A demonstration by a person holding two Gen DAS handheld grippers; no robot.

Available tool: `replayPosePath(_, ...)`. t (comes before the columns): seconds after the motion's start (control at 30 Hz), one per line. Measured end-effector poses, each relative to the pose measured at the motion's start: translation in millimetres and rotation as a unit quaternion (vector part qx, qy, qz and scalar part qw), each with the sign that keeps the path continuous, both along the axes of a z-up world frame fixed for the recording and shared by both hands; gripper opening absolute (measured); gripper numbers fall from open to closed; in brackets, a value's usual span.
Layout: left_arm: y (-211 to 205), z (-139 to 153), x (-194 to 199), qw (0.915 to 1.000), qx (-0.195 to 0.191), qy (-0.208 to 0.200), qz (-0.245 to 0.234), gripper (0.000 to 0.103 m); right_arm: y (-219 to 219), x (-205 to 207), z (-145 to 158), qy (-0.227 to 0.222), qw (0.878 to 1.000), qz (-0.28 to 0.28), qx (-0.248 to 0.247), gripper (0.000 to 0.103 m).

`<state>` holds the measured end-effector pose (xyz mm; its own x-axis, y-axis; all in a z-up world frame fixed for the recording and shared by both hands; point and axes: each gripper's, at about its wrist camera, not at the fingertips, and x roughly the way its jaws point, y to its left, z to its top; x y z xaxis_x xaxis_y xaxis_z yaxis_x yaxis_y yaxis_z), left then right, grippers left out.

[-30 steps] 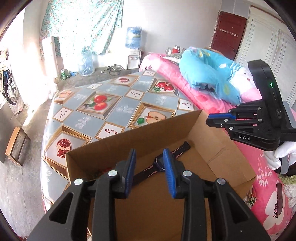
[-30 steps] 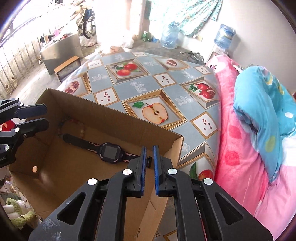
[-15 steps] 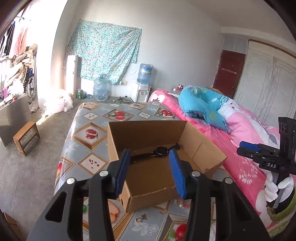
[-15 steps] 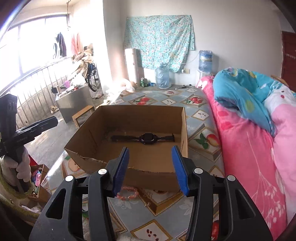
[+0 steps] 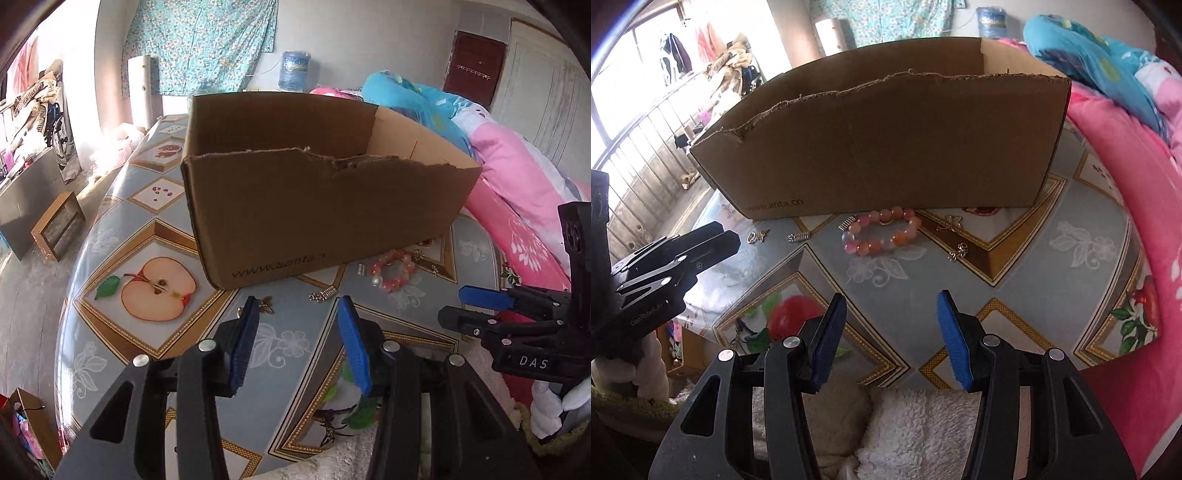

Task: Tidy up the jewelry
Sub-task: 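Lower the left tool onto the pink bead bracelet and close it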

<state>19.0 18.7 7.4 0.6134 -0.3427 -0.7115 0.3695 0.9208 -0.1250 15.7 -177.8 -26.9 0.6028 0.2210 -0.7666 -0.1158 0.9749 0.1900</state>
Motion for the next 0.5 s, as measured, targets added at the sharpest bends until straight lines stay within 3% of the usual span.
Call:
replayPosePath(0.17,-25,15,7,0.9989,0.003,-0.033,-0.034,0.043,-14,7,0,-0.001,0.999,-0.016,0.042,0.049)
replayPosePath(0.3,-36,15,21,0.9989,-0.001,-0.025,-0.040,0.043,-21,7,-12,0.013,0.998,-0.024,0.061,0.049)
replayPosePath(0.5,-46,13,26,0.9989,0.022,-0.033,-0.027,0.043,-39,2,-14,0.002,0.996,-0.040,0.078,0.049)
